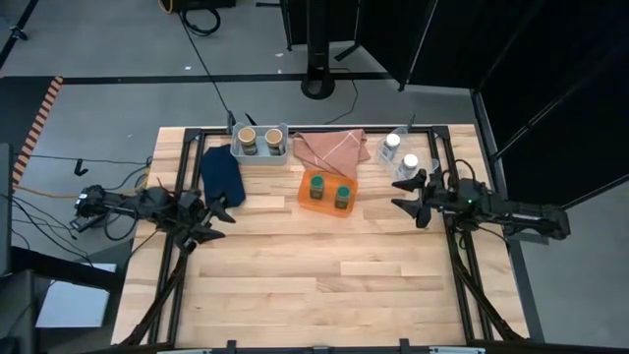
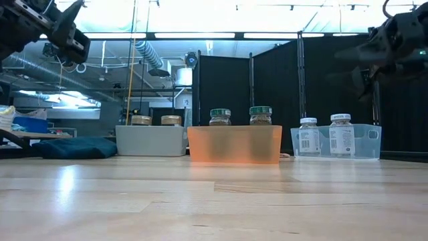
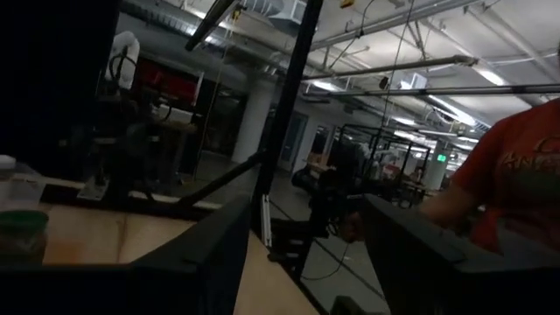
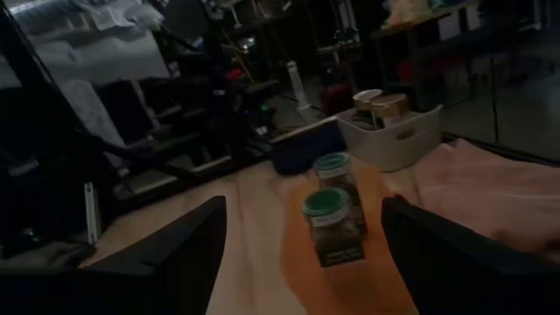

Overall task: Sort spices by type
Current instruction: Return to Home Position

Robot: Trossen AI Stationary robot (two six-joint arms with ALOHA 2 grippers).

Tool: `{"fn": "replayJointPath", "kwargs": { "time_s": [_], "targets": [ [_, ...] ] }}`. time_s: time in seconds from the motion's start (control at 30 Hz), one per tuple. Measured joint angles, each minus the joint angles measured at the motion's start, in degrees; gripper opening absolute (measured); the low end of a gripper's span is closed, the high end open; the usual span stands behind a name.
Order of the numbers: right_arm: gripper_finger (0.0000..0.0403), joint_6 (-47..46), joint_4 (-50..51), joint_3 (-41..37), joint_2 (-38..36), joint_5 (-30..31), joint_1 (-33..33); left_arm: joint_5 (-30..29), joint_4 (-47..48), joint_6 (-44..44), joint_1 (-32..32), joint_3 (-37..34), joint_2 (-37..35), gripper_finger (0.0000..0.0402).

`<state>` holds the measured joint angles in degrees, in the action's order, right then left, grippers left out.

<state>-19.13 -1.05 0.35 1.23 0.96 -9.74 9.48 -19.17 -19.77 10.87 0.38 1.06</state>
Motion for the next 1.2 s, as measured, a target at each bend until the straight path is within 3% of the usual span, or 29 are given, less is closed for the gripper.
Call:
{"fn": "replayJointPath", "kwargs": {
  "time_s": [0.43, 0.57, 0.73, 1.2],
  "targets": [
    [0.0309, 3.33, -1.06, 0.01, 2.51, -2.7, 0.6, -8.15, 4.82, 5.72, -0.19, 0.0, 0.0, 0.0224],
    [0.0313, 3.39, -1.26, 0.01, 2.52, -6.97, 0.6, -15.85, 7.81, 10.38, -1.46, 0.0, 0.01, 0.0224],
    [0.0312, 4.16, -1.37, 0.01, 2.52, -7.05, 0.57, -25.1, 8.62, 8.51, -4.58, 0.0, 0.0, 0.0224],
    [0.0314, 7.59, -0.95, 0.01, 2.52, -8.17, 0.14, -21.72, 11.36, 6.4, -9.49, 0.0, 0.01, 0.0224]
  ]
}}
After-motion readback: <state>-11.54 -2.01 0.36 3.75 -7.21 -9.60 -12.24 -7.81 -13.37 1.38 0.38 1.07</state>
